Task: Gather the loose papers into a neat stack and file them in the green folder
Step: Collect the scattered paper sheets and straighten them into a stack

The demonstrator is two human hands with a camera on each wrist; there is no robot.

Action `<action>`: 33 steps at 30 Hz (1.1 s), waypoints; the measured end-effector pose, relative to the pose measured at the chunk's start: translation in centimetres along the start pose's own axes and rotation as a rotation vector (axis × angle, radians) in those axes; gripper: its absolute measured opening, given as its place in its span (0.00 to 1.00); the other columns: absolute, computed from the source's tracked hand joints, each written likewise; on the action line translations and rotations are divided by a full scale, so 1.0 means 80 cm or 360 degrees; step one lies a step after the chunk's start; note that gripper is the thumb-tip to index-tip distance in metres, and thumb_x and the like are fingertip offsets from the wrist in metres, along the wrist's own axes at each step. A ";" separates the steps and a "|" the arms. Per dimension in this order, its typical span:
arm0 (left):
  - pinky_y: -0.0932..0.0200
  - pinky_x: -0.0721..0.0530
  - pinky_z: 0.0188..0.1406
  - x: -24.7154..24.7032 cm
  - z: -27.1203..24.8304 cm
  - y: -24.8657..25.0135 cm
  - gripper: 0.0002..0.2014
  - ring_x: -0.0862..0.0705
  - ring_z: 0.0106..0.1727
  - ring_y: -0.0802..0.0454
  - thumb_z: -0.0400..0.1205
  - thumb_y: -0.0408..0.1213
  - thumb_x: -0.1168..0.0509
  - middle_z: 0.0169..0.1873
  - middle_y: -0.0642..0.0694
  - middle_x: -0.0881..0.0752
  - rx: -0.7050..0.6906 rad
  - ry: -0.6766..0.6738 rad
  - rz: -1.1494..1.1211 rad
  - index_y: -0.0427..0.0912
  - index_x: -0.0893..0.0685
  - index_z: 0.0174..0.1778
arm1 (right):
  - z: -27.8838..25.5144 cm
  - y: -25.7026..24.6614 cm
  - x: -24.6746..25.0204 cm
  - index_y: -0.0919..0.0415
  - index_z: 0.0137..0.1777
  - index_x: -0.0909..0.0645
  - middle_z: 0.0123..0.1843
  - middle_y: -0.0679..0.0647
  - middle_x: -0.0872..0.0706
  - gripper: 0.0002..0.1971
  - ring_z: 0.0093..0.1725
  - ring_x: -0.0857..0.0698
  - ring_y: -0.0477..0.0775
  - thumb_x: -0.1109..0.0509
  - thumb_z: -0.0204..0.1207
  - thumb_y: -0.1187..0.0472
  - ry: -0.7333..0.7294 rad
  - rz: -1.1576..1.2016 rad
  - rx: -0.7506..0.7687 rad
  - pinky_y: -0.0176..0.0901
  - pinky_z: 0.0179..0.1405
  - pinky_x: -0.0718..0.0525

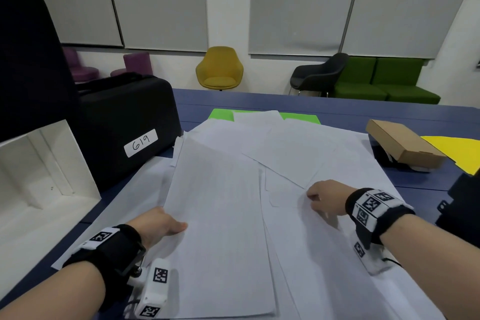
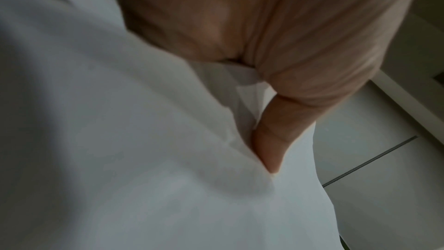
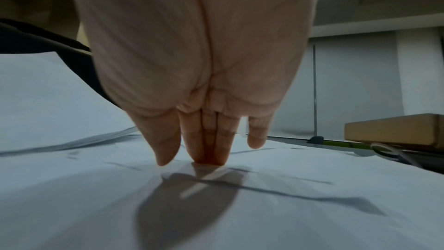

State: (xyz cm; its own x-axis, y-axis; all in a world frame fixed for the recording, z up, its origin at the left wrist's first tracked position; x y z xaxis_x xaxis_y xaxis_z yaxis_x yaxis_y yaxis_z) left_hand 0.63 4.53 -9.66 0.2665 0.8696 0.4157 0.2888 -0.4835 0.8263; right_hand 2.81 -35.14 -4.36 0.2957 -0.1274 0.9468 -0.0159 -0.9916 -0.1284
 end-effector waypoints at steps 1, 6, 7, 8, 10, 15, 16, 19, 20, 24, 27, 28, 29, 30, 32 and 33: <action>0.41 0.21 0.70 0.000 -0.001 0.001 0.14 0.09 0.53 0.42 0.75 0.36 0.25 0.47 0.40 0.07 0.0000 0.0009 0.0000 0.32 0.11 0.53 | -0.002 0.004 0.002 0.61 0.50 0.18 0.59 0.56 0.17 0.09 0.57 0.20 0.56 0.36 0.81 0.56 -0.0009 0.0099 -0.0037 0.42 0.55 0.24; 0.41 0.22 0.71 0.003 -0.005 0.001 0.17 0.09 0.54 0.42 0.71 0.38 0.25 0.47 0.41 0.07 0.0006 -0.0012 -0.0063 0.34 0.11 0.53 | 0.007 -0.001 0.014 0.64 0.54 0.22 0.49 0.60 0.21 0.05 0.38 0.20 0.57 0.32 0.80 0.67 0.0144 0.1680 -0.0415 0.49 0.43 0.20; 0.42 0.22 0.71 0.002 -0.006 0.001 0.20 0.10 0.54 0.42 0.68 0.40 0.24 0.48 0.41 0.07 0.0003 -0.0009 -0.0081 0.34 0.11 0.54 | 0.009 -0.005 0.014 0.65 0.53 0.23 0.48 0.61 0.24 0.04 0.35 0.24 0.57 0.33 0.80 0.71 0.0203 0.2042 -0.0538 0.47 0.36 0.22; 0.42 0.22 0.71 0.000 -0.007 0.002 0.23 0.10 0.54 0.42 0.65 0.42 0.24 0.48 0.42 0.07 0.0011 -0.0010 -0.0099 0.34 0.11 0.54 | 0.013 -0.007 0.013 0.66 0.54 0.24 0.48 0.61 0.26 0.06 0.36 0.26 0.57 0.34 0.80 0.73 0.0256 0.2291 -0.0630 0.45 0.31 0.23; 0.42 0.22 0.71 -0.002 -0.008 0.002 0.23 0.09 0.54 0.42 0.65 0.39 0.24 0.48 0.41 0.07 0.0009 0.0000 -0.0177 0.33 0.12 0.55 | 0.023 -0.014 0.012 0.65 0.61 0.22 0.54 0.58 0.27 0.11 0.43 0.28 0.57 0.34 0.80 0.73 0.0348 0.2498 -0.0676 0.39 0.22 0.24; 0.42 0.22 0.71 -0.005 -0.012 0.006 0.18 0.10 0.55 0.41 0.70 0.33 0.26 0.49 0.40 0.08 -0.0005 -0.0024 -0.0264 0.32 0.13 0.56 | 0.037 -0.027 0.010 0.64 0.42 0.24 0.62 0.61 0.27 0.06 0.47 0.24 0.59 0.30 0.78 0.69 0.0326 0.2381 -0.0724 0.41 0.35 0.24; 0.41 0.22 0.71 -0.006 -0.013 0.007 0.21 0.10 0.55 0.41 0.67 0.35 0.27 0.49 0.40 0.08 -0.0005 -0.0035 -0.0279 0.32 0.13 0.56 | 0.043 -0.026 0.009 0.65 0.43 0.22 0.66 0.63 0.24 0.04 0.46 0.23 0.60 0.30 0.79 0.68 0.0334 0.2208 -0.0695 0.43 0.37 0.23; 0.43 0.21 0.70 -0.006 -0.014 0.008 0.23 0.10 0.54 0.41 0.65 0.35 0.29 0.49 0.39 0.08 -0.0010 -0.0043 -0.0333 0.32 0.13 0.56 | 0.042 -0.035 0.010 0.65 0.67 0.22 0.73 0.64 0.25 0.17 0.61 0.21 0.63 0.35 0.81 0.60 0.0269 0.0919 -0.0551 0.49 0.62 0.23; 0.43 0.21 0.70 -0.007 -0.015 0.009 0.22 0.10 0.54 0.41 0.66 0.35 0.28 0.49 0.39 0.08 -0.0008 -0.0045 -0.0329 0.32 0.13 0.56 | 0.042 -0.037 0.009 0.61 0.72 0.25 0.74 0.62 0.27 0.21 0.69 0.25 0.63 0.36 0.81 0.57 0.0220 0.0567 -0.0525 0.49 0.70 0.28; 0.45 0.21 0.69 -0.006 -0.015 0.008 0.09 0.09 0.54 0.42 0.79 0.27 0.31 0.48 0.39 0.07 0.0027 -0.0025 -0.0306 0.32 0.12 0.55 | 0.052 -0.044 0.010 0.58 0.62 0.21 0.66 0.58 0.20 0.22 0.66 0.22 0.60 0.32 0.76 0.43 0.0127 0.0044 -0.0343 0.46 0.63 0.24; 0.47 0.21 0.70 -0.006 -0.014 0.007 0.09 0.09 0.54 0.44 0.80 0.27 0.31 0.48 0.41 0.07 0.0049 -0.0021 -0.0278 0.32 0.12 0.55 | 0.060 -0.049 0.011 0.59 0.40 0.26 0.47 0.54 0.18 0.20 0.48 0.18 0.59 0.34 0.75 0.40 0.0108 -0.0070 -0.0250 0.44 0.48 0.21; 0.48 0.21 0.70 -0.006 -0.015 0.007 0.11 0.09 0.54 0.44 0.78 0.28 0.30 0.48 0.41 0.07 0.0047 -0.0023 -0.0280 0.32 0.12 0.55 | 0.060 -0.051 0.011 0.59 0.41 0.27 0.44 0.53 0.20 0.19 0.46 0.20 0.59 0.36 0.77 0.41 0.0112 -0.0139 -0.0253 0.45 0.49 0.23; 0.48 0.22 0.71 -0.005 -0.015 0.008 0.12 0.09 0.55 0.45 0.76 0.29 0.28 0.48 0.41 0.07 0.0047 -0.0022 -0.0282 0.32 0.12 0.55 | 0.060 -0.054 0.012 0.58 0.43 0.27 0.41 0.51 0.22 0.15 0.45 0.21 0.59 0.39 0.79 0.45 0.0137 -0.0227 -0.0235 0.46 0.49 0.25; 0.48 0.22 0.71 -0.005 -0.015 0.008 0.14 0.10 0.55 0.45 0.74 0.31 0.27 0.48 0.41 0.07 0.0048 -0.0021 -0.0278 0.32 0.12 0.55 | 0.060 -0.058 0.013 0.58 0.45 0.26 0.39 0.50 0.24 0.12 0.44 0.21 0.59 0.41 0.81 0.49 0.0157 -0.0299 -0.0218 0.46 0.49 0.27; 0.47 0.22 0.72 -0.005 -0.017 0.010 0.15 0.10 0.55 0.45 0.73 0.32 0.27 0.49 0.41 0.07 0.0055 -0.0021 -0.0285 0.32 0.13 0.56 | 0.063 -0.060 0.016 0.58 0.50 0.25 0.40 0.51 0.24 0.08 0.44 0.21 0.58 0.42 0.81 0.56 0.0167 -0.0407 -0.0186 0.47 0.48 0.29; 0.47 0.22 0.72 -0.005 -0.018 0.011 0.15 0.10 0.55 0.44 0.74 0.31 0.27 0.49 0.41 0.07 0.0059 -0.0026 -0.0294 0.32 0.13 0.56 | 0.064 -0.061 0.017 0.58 0.52 0.25 0.42 0.51 0.24 0.06 0.45 0.21 0.59 0.41 0.80 0.58 0.0170 -0.0474 -0.0163 0.47 0.48 0.29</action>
State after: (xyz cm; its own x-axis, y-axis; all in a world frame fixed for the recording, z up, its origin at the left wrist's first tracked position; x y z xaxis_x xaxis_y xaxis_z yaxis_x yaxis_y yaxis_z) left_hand -0.57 3.89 -8.59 0.2208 0.9423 0.2517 0.3680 -0.3195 0.8732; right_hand 8.20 -30.36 -3.97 0.2002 0.1721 0.9645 -0.0417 -0.9821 0.1839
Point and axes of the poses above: each hand's wrist, its own z-axis towards the middle knuckle, its own x-axis out of the back of the hand, y = z × x, the point moved 1 cm from there along z, towards the middle knuckle
